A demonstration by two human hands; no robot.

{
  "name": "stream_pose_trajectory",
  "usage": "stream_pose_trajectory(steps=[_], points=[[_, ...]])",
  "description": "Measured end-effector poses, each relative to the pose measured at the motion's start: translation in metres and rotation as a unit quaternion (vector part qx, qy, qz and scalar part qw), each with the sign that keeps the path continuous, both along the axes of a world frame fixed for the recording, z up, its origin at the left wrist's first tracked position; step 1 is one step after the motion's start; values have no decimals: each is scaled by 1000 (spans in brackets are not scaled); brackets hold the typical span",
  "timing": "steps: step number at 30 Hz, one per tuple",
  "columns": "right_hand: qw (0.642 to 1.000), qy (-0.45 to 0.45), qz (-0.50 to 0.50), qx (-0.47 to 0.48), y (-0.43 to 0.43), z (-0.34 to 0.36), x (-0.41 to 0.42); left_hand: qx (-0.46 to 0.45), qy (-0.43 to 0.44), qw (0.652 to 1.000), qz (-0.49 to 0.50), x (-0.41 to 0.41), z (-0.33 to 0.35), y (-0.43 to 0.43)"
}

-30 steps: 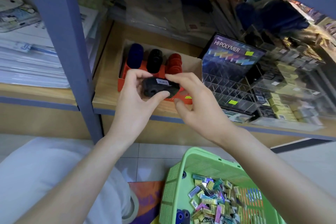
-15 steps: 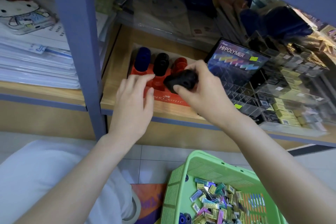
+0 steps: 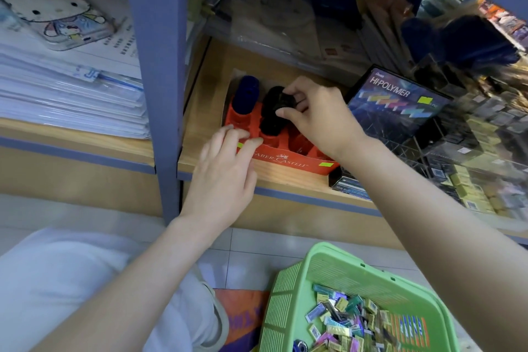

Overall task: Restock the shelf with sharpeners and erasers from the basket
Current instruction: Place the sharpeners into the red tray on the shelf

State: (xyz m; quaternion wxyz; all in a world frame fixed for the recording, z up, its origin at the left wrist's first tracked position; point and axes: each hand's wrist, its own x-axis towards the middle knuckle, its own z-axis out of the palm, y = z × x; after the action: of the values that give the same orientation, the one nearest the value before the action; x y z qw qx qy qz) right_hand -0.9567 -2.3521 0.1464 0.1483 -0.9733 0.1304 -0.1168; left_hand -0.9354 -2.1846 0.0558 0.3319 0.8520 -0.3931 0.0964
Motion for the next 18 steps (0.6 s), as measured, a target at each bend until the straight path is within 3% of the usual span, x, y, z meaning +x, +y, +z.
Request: stream_pose_trajectory(steps=[7,13,18], points=[[994,67,48,-73,-7,3,9,-9,3,1000,3,1,-1,0],[989,65,61,-118,1,-3,4,-16,-6,1000,-4,3,-5,0],[982,-41,83,-162,8,-6,-23,-30,-26,999,-13,2,-8,5]])
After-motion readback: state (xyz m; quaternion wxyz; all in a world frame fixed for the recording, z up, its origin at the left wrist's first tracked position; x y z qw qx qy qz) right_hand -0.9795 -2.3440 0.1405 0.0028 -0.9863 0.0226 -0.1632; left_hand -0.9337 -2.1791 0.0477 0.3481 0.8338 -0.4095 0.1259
